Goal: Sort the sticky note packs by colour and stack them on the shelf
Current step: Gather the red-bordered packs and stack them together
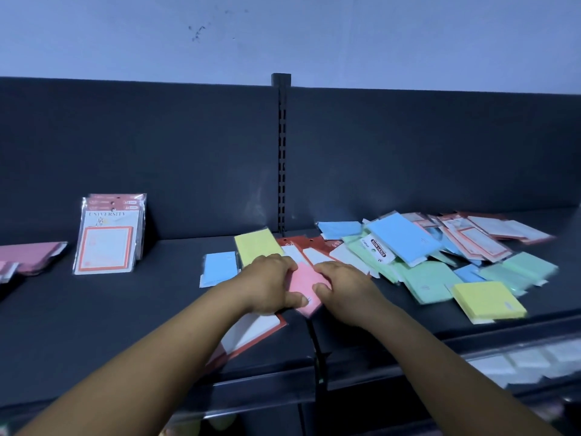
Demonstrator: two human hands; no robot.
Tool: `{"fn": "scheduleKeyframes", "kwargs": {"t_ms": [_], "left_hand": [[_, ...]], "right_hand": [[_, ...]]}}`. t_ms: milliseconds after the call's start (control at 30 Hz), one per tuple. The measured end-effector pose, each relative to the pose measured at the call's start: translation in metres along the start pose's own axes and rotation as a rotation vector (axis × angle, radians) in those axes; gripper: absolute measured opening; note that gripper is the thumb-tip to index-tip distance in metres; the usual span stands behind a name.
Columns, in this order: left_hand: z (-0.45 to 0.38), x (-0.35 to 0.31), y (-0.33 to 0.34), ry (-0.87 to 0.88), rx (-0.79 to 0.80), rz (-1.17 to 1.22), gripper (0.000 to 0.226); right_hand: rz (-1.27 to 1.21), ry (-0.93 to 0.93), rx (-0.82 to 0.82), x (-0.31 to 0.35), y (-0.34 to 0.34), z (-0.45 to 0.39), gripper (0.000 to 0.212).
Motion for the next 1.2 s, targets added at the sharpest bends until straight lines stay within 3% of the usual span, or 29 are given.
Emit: {"fn": "scheduleKeyframes", "kwargs": {"t_ms": [133,200,267,367,500,667,800,967,1100,1200], "left_hand": [[0.009,0.003,-0.002,0.020,0.057,0.043,0.065],[0.011,0.005,-0.003,0.039,0.069,0.079,0.050],[0.012,0.008,-0.005,0.025,0.034,0.120,0.036],[0.007,0.014,-0.004,-0.012,0.007,-0.011,0.039],[-0.002,0.018,0.001,-0.018,0.063,-0.069,0.021],[-0.010,0.018,0.000,-0.032,0.062,-0.037,0.031],[-0.006,0.017,-0.006,-0.038,0.073,0.051,0.036],[-0.005,0.015,-0.006,-0.052,0.076,0.212,0.033],[-0.008,0.017,-0.012,-0.141,-0.053,0.252,0.033],[-0.012,0.022,-0.011,-0.181,-0.075,0.237,0.031]], "right_hand": [[-0.006,0.018,-0.043,0.001,-0.003,0.007,0.034],[-0.039,0.053,-0.105,0.003,-0.009,0.006,0.024],[-0.014,0.082,-0.135,0.005,-0.010,0.002,0.029],[0.111,0.086,-0.019,0.002,-0.003,-0.007,0.038],[0.140,0.052,0.082,0.000,-0.007,-0.009,0.048],[0.276,0.109,0.131,-0.007,-0.010,-0.017,0.065],[0.338,0.024,-0.029,-0.003,-0.007,-0.024,0.042],[0.234,-0.002,-0.211,0.007,-0.003,-0.026,0.036],[0.101,-0.121,-0.102,0.019,0.009,-0.024,0.036],[0.048,-0.103,-0.093,0.016,0.007,-0.026,0.032]]}}
Point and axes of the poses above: each hand's wrist, its own z-axis away from the middle knuckle, its own y-axis out of the palm, x = y × z, the point moved 3 cm from there along -z, towards the middle knuckle, and after that the axes turned 9 degrees about -z, right-handed, at the moved point
